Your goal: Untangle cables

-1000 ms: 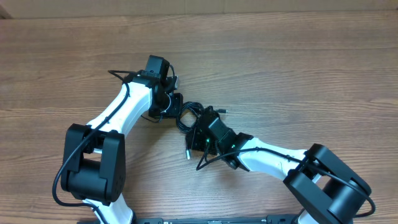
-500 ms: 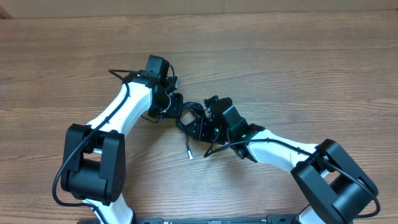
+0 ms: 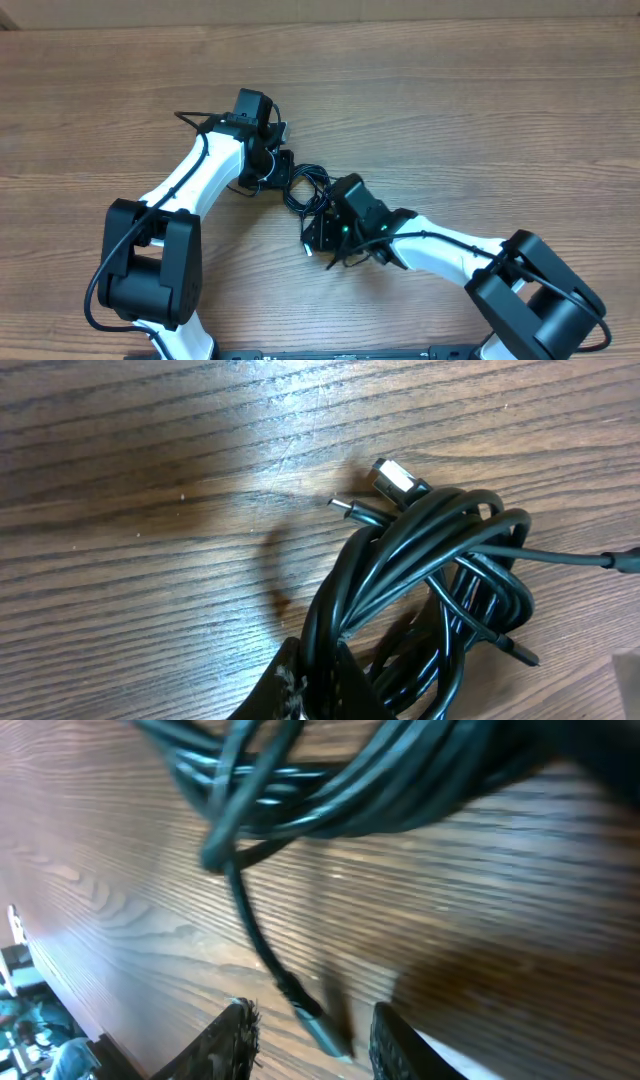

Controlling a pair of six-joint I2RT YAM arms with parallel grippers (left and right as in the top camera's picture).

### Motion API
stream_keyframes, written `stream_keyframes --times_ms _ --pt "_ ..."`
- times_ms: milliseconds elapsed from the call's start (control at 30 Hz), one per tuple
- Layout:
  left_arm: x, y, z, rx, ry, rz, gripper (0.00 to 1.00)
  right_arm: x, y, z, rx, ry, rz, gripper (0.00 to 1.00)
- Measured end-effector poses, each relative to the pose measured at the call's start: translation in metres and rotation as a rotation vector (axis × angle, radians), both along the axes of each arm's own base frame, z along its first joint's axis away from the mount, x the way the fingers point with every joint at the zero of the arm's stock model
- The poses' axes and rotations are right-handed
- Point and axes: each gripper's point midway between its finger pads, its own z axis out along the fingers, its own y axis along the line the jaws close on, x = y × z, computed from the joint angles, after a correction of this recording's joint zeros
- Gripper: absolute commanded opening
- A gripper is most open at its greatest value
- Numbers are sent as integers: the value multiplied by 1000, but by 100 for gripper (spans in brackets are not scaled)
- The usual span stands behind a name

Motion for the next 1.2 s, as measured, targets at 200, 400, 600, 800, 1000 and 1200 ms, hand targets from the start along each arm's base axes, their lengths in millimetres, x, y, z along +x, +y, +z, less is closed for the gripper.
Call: stream_keyframes --times_ms 200,400,600,800,1000,1200 --pt "1 0 0 -1 -3 0 11 1 4 1 -8 -38 2 42" --pt "1 0 0 -1 -3 0 11 5 6 2 -12 -67 -6 24" --pt "1 0 0 -1 -3 0 11 3 11 3 -11 -89 6 25" --pt "1 0 0 -1 -3 0 11 5 12 4 -8 -99 1 22" --pt "1 0 0 -1 -3 0 11 7 13 5 -2 -106 1 17" --pt "1 0 0 -1 -4 0 12 7 13 5 -3 -106 2 18"
